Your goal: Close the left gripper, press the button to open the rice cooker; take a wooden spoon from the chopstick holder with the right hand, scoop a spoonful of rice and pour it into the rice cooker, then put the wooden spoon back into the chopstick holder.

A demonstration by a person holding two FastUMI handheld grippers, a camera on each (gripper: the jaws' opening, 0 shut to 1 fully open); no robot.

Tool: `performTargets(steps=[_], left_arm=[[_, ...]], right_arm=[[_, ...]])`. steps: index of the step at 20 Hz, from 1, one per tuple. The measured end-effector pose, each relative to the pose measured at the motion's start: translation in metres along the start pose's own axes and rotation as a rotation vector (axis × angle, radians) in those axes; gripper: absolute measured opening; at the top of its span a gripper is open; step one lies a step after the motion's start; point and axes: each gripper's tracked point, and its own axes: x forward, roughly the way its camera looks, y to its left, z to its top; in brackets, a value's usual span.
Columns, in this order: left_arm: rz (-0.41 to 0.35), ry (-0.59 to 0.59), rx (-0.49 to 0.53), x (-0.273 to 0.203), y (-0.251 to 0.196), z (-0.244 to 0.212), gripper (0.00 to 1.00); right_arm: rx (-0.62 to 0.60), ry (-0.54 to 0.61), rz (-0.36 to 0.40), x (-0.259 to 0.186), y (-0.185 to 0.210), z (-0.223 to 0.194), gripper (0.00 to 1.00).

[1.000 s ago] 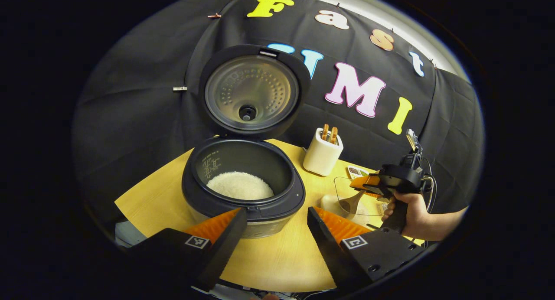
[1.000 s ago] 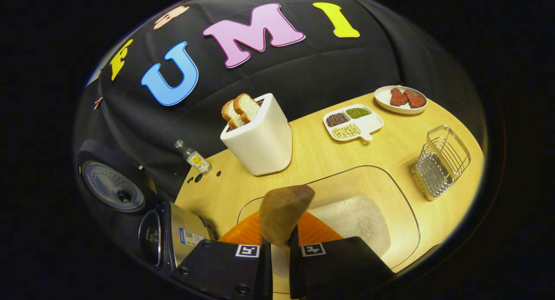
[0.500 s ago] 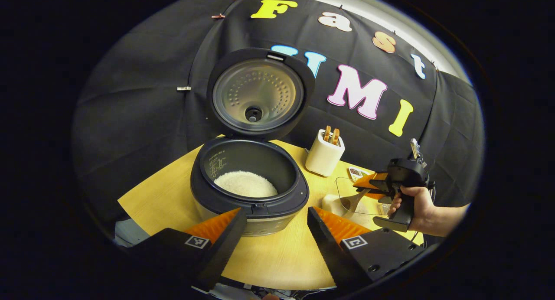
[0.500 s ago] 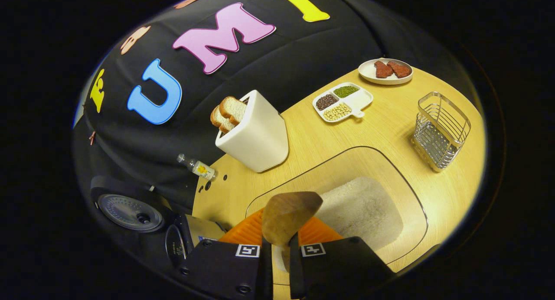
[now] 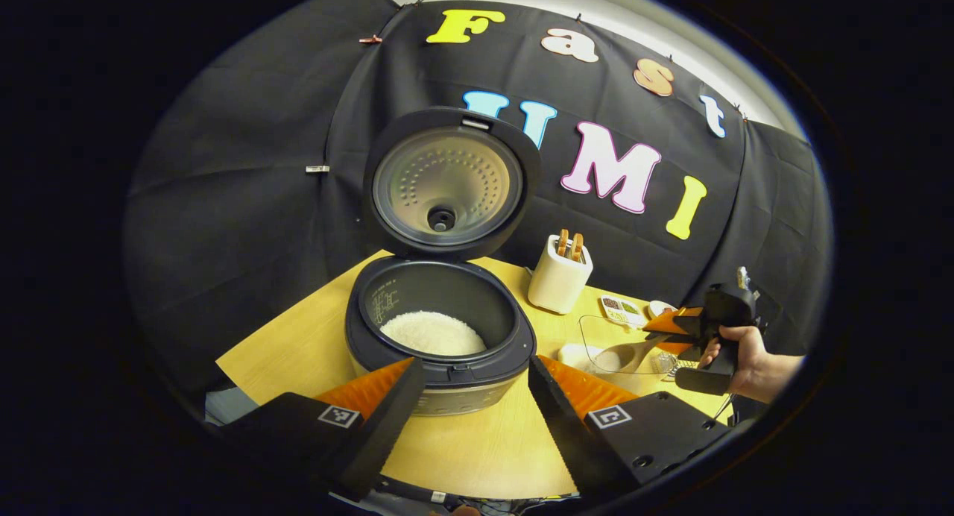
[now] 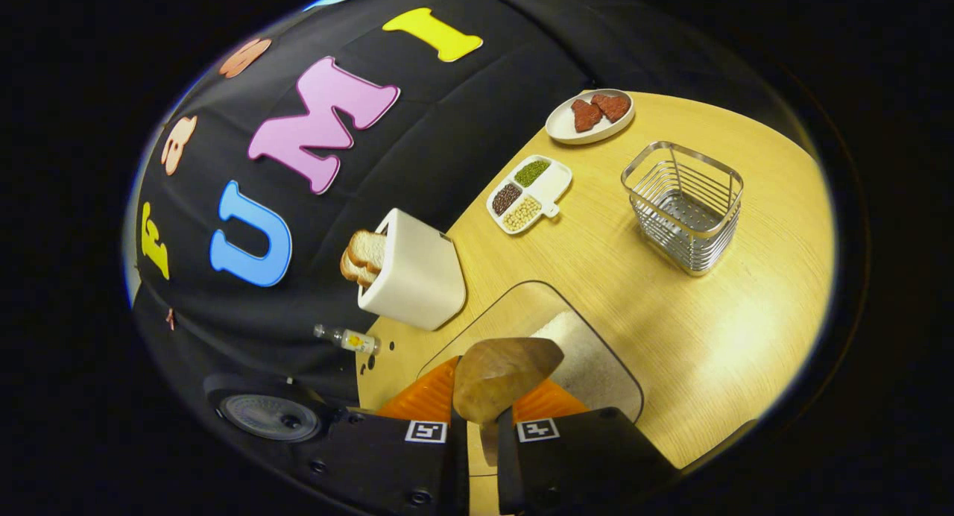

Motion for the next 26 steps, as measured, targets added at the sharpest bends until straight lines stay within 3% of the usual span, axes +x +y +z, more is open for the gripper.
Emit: performTargets(steps=[7,15,21,26], left_arm=[[0.023,-0.032,-0.017,-0.02,0.012,0.007,0.95],[0.056,-0.091,-0.051,-0.037,0.03,0.024,0.95],[0.119,-0.126,-0.099,-0.045,0.053,0.029,0.95],[0.171,-0.134,-0.133,-0.055,0.075,0.023,0.95]], right_arm=[[0.203,0.008,0.078,-0.024,0.03,0.016,0.19],[0.231,0.117,0.242,-0.045,0.131,-0.019,0.19],[0.153,0.21,0.334,-0.051,0.203,-0.074,0.19],[-0.064,0.239,0.397,-0.046,0.251,-0.127,0.19]])
